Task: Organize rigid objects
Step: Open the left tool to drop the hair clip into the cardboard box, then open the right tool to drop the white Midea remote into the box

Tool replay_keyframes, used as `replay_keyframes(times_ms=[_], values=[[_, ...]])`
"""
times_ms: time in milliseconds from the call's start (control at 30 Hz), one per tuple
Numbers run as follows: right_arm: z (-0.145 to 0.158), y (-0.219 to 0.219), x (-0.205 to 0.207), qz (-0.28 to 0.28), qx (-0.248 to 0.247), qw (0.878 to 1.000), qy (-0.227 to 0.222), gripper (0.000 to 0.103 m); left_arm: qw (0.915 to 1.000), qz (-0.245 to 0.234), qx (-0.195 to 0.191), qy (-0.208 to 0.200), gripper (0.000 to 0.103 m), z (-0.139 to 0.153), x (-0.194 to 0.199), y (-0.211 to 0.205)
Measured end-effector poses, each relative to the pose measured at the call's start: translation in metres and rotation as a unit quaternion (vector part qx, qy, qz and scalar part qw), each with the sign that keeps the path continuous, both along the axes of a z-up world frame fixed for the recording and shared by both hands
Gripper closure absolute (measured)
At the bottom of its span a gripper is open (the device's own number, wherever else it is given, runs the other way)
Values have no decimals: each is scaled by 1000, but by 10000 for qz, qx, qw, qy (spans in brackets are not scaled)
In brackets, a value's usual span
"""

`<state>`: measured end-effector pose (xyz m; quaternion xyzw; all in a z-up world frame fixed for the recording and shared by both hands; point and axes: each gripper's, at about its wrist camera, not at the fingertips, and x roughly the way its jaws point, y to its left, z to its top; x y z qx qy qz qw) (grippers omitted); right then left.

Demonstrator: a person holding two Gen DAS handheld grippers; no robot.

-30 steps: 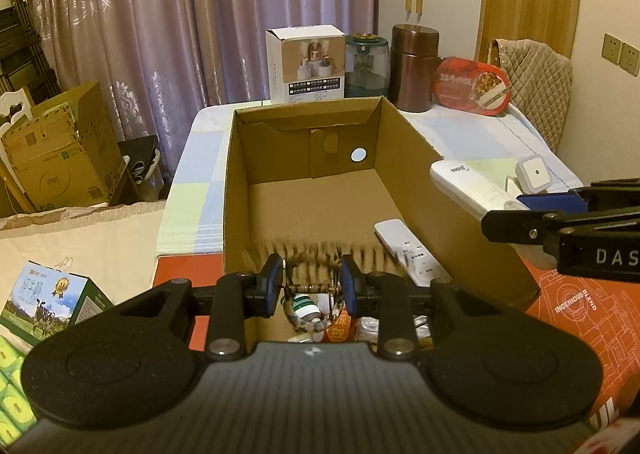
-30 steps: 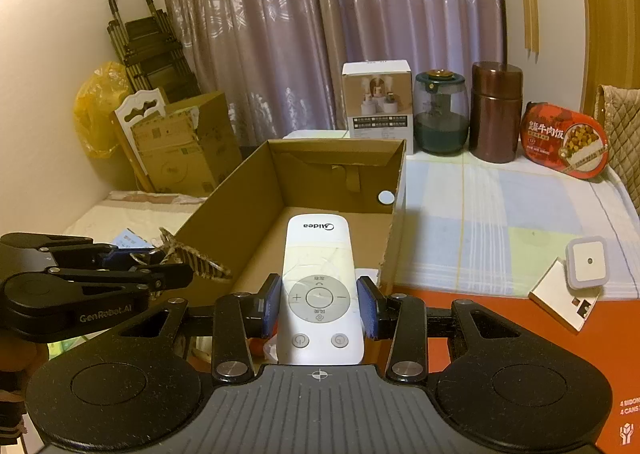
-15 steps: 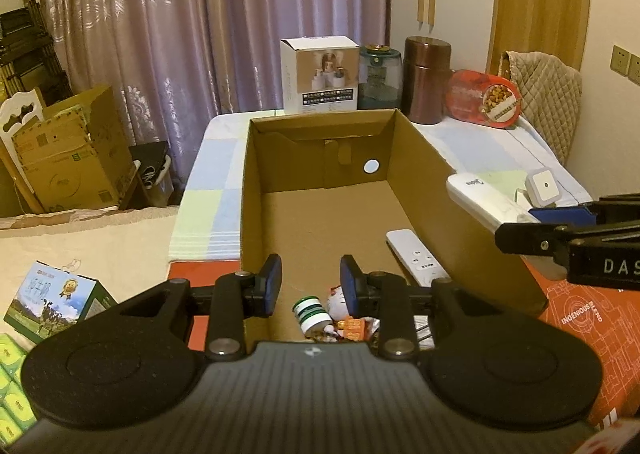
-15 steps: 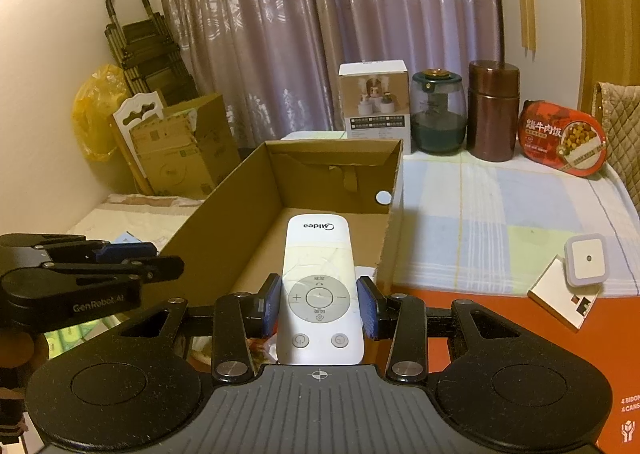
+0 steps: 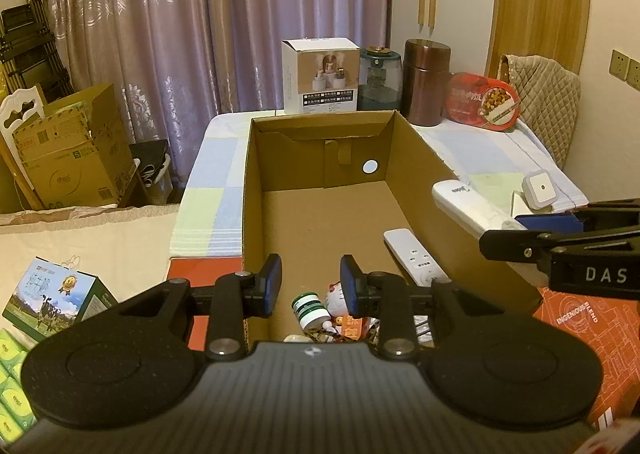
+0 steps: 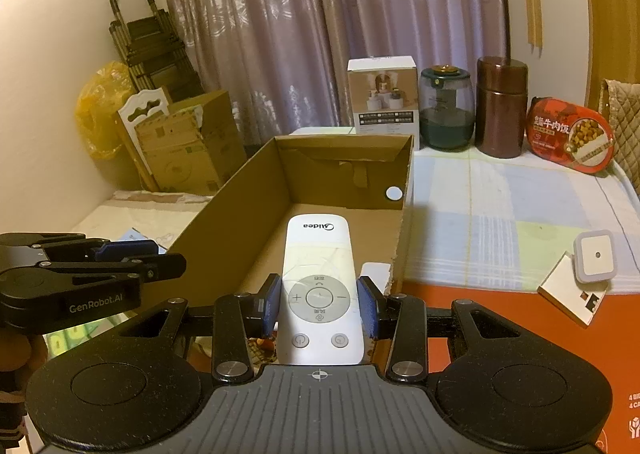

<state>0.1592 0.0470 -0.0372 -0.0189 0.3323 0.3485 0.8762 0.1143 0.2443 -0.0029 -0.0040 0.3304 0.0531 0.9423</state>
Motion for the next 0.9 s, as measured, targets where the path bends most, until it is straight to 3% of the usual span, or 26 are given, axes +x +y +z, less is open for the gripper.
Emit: replay_keyframes(times_ms=[633, 900], values=[[-11, 1, 8, -47, -36, 9997, 217, 65, 10000, 7, -64, -18, 76, 2, 0, -1], [-6, -15, 9, -148, 441, 9986, 232, 64, 10000, 3, -57, -27, 76, 4, -1, -3]])
